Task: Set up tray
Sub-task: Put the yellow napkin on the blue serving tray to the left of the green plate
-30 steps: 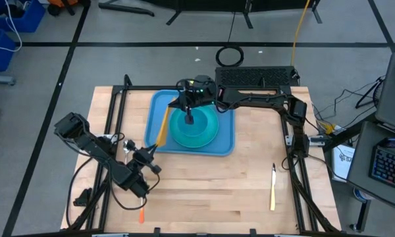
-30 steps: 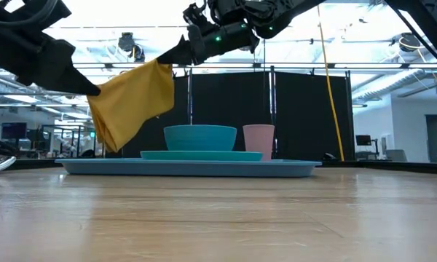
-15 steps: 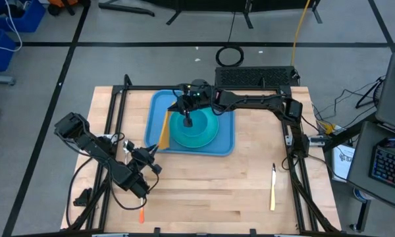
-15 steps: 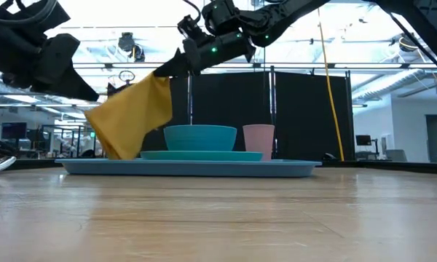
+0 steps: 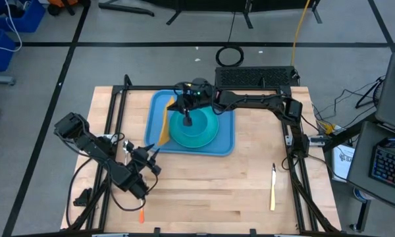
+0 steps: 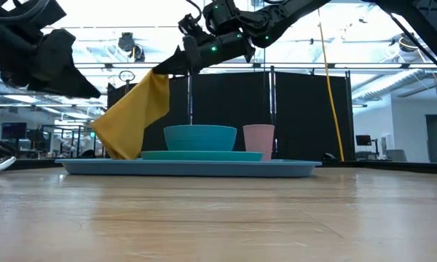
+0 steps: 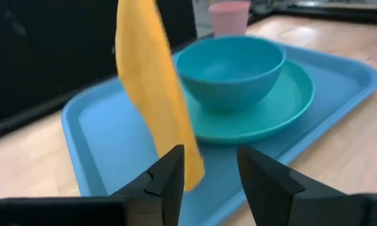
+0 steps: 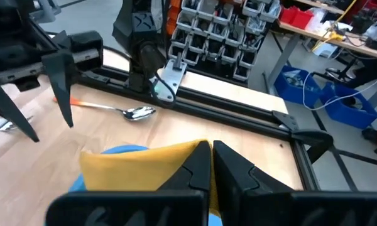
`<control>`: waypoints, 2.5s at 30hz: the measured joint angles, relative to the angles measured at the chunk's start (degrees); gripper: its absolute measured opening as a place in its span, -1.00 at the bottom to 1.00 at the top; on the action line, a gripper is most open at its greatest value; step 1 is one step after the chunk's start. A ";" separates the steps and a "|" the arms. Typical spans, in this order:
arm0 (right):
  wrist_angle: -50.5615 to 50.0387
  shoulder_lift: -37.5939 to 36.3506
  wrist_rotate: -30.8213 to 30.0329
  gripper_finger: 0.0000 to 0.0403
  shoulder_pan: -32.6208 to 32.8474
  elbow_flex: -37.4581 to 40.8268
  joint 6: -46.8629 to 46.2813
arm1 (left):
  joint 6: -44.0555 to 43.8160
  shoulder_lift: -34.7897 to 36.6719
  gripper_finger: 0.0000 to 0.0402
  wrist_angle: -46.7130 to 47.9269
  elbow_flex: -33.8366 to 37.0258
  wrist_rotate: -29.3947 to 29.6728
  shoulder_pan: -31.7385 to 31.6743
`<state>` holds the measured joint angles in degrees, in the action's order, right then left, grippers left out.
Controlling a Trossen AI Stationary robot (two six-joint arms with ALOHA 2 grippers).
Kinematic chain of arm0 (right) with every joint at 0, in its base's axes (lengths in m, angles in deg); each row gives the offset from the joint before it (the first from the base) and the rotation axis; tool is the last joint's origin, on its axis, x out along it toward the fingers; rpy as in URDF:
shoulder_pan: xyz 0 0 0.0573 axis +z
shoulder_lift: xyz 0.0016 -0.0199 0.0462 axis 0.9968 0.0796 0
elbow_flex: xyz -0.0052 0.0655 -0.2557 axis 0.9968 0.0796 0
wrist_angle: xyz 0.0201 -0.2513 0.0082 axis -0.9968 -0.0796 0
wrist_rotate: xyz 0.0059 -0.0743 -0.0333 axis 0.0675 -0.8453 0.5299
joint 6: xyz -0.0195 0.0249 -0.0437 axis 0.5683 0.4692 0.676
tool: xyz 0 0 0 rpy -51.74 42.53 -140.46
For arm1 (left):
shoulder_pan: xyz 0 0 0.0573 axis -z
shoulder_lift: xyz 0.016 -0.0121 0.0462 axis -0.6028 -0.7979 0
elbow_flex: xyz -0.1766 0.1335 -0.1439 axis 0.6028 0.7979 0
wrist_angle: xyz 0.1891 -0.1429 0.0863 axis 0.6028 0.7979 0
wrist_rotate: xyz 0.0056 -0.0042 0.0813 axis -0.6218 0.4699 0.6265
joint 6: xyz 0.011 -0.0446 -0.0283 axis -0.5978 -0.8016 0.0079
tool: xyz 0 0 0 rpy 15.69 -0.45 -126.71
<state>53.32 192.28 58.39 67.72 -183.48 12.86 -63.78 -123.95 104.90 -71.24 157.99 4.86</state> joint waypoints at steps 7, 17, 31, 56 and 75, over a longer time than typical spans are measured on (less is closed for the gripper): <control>-0.67 0.00 0.07 -1.00 0.38 0.00 0.15 | 2.72 0.00 -0.23 4.16 -1.07 5.69 -1.42; -0.89 0.00 0.07 -1.00 0.59 0.00 0.97 | 5.21 0.00 -0.23 17.14 -6.77 15.89 -3.90; -1.50 0.00 0.07 -1.00 2.05 0.00 2.67 | 3.52 1.09 -0.23 23.12 -8.39 16.59 -15.08; -1.48 0.00 0.11 -1.00 4.13 0.00 4.52 | 9.16 5.14 -0.01 15.93 -8.35 17.07 -10.78; -1.29 0.00 -0.09 -1.00 7.01 0.00 6.09 | 12.50 5.14 0.30 9.79 -8.35 13.93 -14.53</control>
<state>52.03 192.28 58.30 74.73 -183.48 18.95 -51.28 -118.82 114.69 -79.58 171.92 -9.67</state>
